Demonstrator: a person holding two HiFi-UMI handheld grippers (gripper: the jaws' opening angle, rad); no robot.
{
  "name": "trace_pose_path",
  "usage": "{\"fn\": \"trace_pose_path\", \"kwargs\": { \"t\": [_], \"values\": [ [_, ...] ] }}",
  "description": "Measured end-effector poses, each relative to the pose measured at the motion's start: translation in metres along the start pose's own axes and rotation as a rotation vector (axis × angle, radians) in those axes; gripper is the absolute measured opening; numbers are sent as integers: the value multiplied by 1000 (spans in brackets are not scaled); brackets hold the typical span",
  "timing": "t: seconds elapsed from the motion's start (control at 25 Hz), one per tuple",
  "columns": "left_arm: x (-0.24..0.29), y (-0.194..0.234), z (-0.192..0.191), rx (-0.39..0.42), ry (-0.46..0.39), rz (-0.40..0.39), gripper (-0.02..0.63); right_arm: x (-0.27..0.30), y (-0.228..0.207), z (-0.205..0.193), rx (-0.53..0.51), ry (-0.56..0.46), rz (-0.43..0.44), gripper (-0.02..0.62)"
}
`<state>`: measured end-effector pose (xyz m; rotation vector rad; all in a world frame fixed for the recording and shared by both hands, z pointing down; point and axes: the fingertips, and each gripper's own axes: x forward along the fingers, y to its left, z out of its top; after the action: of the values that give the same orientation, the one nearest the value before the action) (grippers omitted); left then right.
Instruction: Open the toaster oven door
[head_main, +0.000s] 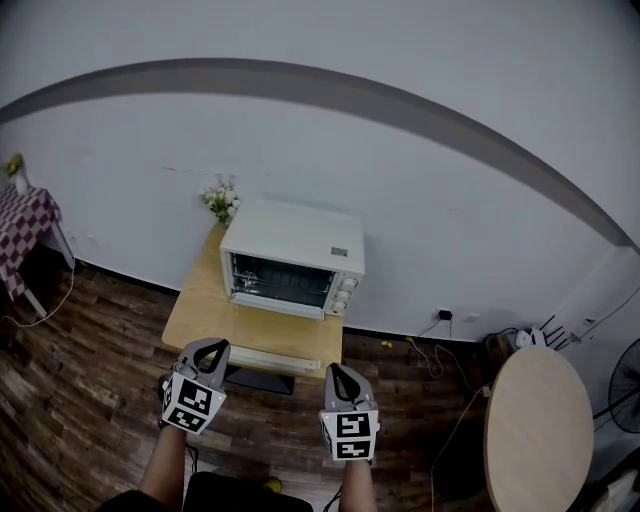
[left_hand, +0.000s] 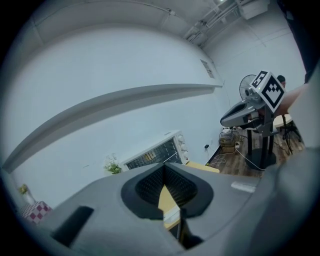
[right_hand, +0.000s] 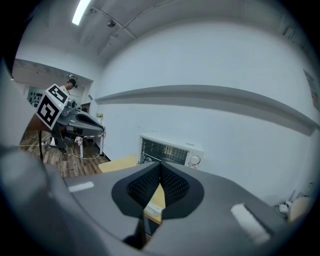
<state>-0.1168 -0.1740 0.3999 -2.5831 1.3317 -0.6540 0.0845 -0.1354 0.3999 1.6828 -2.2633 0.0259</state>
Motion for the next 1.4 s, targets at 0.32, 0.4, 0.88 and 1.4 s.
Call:
{"fn": "trace_pose_path", "kwargs": {
  "t": [0.32,0.4,0.88,1.4],
  "values": [
    [-16,4,3,-59,-18,31,-3,-12,8,5,2,-21,-8,-3],
    [-20,6,5,-66,-28,32,-3,-13,8,5,3,-26,-15,-3],
    [-27,10,10,-128,-79,28,-5,-16,6,9,33,-40,-31,-3],
    [-37,18,14,-164,-101,72,-3,-30,-4,13,61,-65,-79,-2]
  ]
}}
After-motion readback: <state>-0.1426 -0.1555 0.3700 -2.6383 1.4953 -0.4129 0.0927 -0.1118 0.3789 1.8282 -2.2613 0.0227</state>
